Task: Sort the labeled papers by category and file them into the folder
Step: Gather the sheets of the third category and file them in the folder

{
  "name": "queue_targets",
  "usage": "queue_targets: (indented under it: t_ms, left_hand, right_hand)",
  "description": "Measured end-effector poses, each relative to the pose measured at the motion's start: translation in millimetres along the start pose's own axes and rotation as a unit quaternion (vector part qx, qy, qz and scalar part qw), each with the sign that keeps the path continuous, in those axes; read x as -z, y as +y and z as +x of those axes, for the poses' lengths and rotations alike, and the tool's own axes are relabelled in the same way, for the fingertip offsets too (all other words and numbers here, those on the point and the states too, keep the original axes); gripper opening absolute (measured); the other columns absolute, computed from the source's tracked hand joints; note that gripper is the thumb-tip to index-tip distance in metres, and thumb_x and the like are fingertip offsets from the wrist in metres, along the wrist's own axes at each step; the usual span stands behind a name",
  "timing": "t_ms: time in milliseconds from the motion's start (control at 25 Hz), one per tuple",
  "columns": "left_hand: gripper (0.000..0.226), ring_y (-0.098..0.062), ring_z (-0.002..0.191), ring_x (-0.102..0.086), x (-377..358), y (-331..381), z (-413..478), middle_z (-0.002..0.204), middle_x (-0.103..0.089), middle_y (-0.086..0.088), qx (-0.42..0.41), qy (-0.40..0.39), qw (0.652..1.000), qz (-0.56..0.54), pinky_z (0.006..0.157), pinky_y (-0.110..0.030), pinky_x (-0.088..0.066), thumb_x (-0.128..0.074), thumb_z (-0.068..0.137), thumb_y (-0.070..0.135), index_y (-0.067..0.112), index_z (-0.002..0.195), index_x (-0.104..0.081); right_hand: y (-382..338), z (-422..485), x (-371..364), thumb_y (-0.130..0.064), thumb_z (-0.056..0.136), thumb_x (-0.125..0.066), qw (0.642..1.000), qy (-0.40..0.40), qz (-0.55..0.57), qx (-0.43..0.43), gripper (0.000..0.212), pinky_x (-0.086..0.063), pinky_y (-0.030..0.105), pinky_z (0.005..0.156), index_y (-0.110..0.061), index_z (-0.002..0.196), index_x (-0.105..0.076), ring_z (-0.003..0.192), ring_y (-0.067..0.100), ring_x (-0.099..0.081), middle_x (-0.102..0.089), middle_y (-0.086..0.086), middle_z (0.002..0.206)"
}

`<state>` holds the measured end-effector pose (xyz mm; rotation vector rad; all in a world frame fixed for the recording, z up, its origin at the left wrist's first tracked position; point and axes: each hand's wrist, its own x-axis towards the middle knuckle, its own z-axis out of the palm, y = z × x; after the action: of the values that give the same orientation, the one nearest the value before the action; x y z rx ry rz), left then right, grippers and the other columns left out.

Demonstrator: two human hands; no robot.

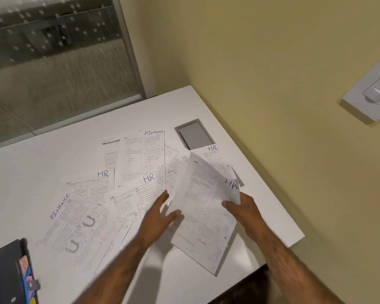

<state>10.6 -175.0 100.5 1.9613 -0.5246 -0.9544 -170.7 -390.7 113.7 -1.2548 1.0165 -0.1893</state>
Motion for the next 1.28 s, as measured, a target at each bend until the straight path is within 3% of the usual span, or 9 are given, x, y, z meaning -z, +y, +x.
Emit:
queue_targets:
  t_ms: [120, 240, 360, 440, 640, 720, 840, 1000, 1280]
  left_hand:
    - [0.041, -0.022, 0.121, -0.066, 30.1, 23.4, 6.7, 0.128, -0.071, -0.003, 0.036, -0.084, 0.981, -0.169, 0.106, -0.041, -0.05, -0.073, 0.091, 0.018, 0.012, 0.131, -0.064]
    - [0.031, -0.028, 0.116, -0.069, 37.9, 26.1, 4.0, 0.123, -0.073, -0.008, 0.057, -0.117, 0.973, -0.188, 0.101, -0.041, -0.053, -0.065, 0.096, 0.013, 0.009, 0.128, -0.066]
    - [0.026, -0.026, 0.114, -0.07, 39.6, 13.4, 0.6, 0.12, -0.075, -0.003, 0.066, -0.055, 0.981, -0.172, 0.102, -0.042, -0.052, -0.063, 0.098, 0.015, 0.015, 0.124, -0.069]
    - [0.024, -0.023, 0.111, -0.071, 42.4, 6.3, -4.1, 0.116, -0.076, 0.001, 0.081, -0.002, 0.983, -0.164, 0.103, -0.043, -0.053, -0.063, 0.099, 0.018, 0.019, 0.122, -0.07]
    - [0.029, -0.015, 0.11, -0.071, 53.8, -7.3, -18.8, 0.118, -0.076, 0.004, 0.098, 0.078, 0.973, -0.193, 0.102, -0.04, -0.052, -0.063, 0.098, 0.015, 0.021, 0.126, -0.067]
    - [0.029, -0.016, 0.108, -0.073, 57.8, -9.6, -23.8, 0.117, -0.076, 0.002, 0.104, 0.085, 0.967, -0.215, 0.093, -0.033, -0.056, -0.061, 0.099, 0.013, 0.018, 0.127, -0.067]
    - [0.025, -0.019, 0.101, -0.075, 61.4, -12.5, -28.2, 0.112, -0.078, -0.002, 0.114, 0.086, 0.962, -0.233, 0.073, -0.023, -0.06, -0.059, 0.099, 0.009, 0.017, 0.122, -0.068]
    - [0.025, -0.022, 0.101, -0.075, 62.3, -12.8, -30.0, 0.111, -0.078, -0.004, 0.118, 0.091, 0.957, -0.249, 0.075, -0.025, -0.06, -0.059, 0.099, 0.008, 0.015, 0.121, -0.068]
    - [0.025, -0.022, 0.101, -0.075, 61.7, -14.7, -32.1, 0.113, -0.077, -0.004, 0.129, 0.099, 0.954, -0.251, 0.085, -0.036, -0.057, -0.059, 0.099, 0.008, 0.016, 0.121, -0.068]
  right_hand:
    - [-24.0, 17.0, -4.6, -0.002, 0.091, -0.072, 0.995, -0.092, 0.043, -0.021, 0.032, -0.062, 0.039, 0.077, -0.01, 0.121, -0.069, 0.099, 0.03, -0.076, -0.078, 0.011, 0.112]
    - [-27.8, 35.7, -20.9, -0.015, 0.094, -0.072, 0.99, -0.136, 0.036, -0.028, 0.029, -0.061, 0.046, 0.087, -0.012, 0.123, -0.069, 0.104, 0.03, -0.075, -0.077, 0.009, 0.115]
    - [-7.4, 54.4, -29.2, -0.045, 0.097, -0.063, 0.994, 0.029, -0.105, -0.006, 0.034, -0.057, 0.038, 0.08, -0.016, 0.113, -0.07, 0.096, 0.024, -0.074, -0.078, 0.005, 0.109]
    - [20.5, 66.0, -22.0, -0.057, 0.093, -0.062, 0.923, 0.181, -0.338, -0.009, 0.054, -0.055, 0.042, 0.086, -0.01, 0.119, -0.064, 0.106, 0.031, -0.066, -0.07, 0.013, 0.118]
    - [54.2, 66.3, -21.6, -0.06, 0.082, -0.072, 0.816, 0.23, -0.523, -0.085, 0.072, -0.057, 0.049, 0.086, -0.006, 0.125, -0.051, 0.112, 0.034, -0.057, -0.057, 0.018, 0.12]
    - [52.0, 71.4, -24.9, -0.053, 0.08, -0.078, 0.818, 0.219, -0.524, -0.094, 0.073, -0.056, 0.048, 0.083, -0.005, 0.127, -0.048, 0.111, 0.035, -0.057, -0.056, 0.019, 0.12]
    - [46.9, 83.7, -19.9, -0.032, 0.081, -0.082, 0.872, 0.231, -0.413, -0.126, 0.067, -0.054, 0.054, 0.087, -0.003, 0.13, -0.045, 0.113, 0.043, -0.059, -0.056, 0.025, 0.123]
    - [49.5, 92.7, 1.3, -0.013, 0.084, -0.078, 0.918, 0.238, -0.285, -0.138, 0.058, -0.056, 0.052, 0.085, 0.001, 0.128, -0.043, 0.107, 0.049, -0.064, -0.062, 0.03, 0.123]
    - [43.8, 88.5, -30.8, -0.048, 0.076, -0.084, 0.866, 0.238, -0.418, -0.134, 0.075, -0.054, 0.056, 0.084, -0.006, 0.128, -0.047, 0.111, 0.043, -0.061, -0.059, 0.024, 0.12]
